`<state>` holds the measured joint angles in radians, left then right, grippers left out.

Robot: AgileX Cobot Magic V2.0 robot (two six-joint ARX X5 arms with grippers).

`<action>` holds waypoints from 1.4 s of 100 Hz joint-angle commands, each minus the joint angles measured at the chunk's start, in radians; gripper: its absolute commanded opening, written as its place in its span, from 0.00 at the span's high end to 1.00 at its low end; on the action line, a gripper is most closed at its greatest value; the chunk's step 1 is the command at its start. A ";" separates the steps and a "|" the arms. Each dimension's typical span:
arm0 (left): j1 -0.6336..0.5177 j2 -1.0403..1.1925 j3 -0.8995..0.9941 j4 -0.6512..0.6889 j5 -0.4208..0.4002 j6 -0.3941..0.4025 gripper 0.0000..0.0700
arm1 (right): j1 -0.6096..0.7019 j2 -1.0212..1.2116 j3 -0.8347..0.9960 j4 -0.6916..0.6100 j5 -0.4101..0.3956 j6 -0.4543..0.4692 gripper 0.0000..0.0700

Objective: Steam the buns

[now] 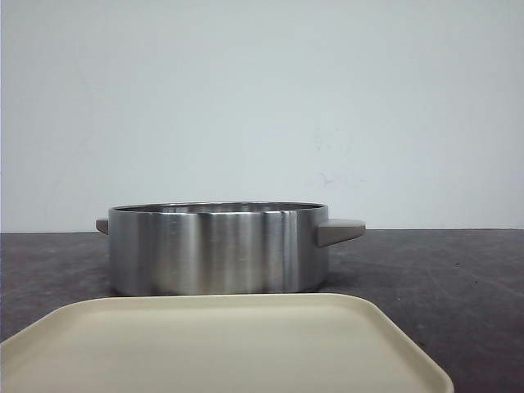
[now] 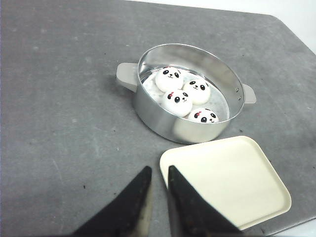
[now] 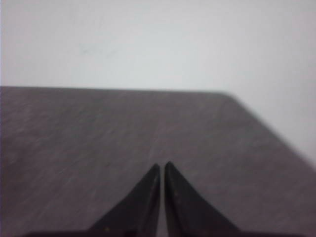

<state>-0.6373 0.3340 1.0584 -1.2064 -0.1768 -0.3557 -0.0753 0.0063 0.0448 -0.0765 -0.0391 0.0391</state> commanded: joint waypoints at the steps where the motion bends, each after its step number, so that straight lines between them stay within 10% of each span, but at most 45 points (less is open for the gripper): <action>1: -0.005 0.002 0.013 0.010 0.001 -0.003 0.97 | -0.002 -0.003 -0.015 0.024 -0.021 0.068 0.99; 140: -0.005 0.002 0.013 0.010 0.001 -0.003 0.97 | 0.040 -0.003 -0.034 -0.077 0.006 -0.051 0.99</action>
<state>-0.6373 0.3340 1.0584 -1.2068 -0.1772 -0.3557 -0.0341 0.0055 0.0154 -0.1677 -0.0330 -0.0036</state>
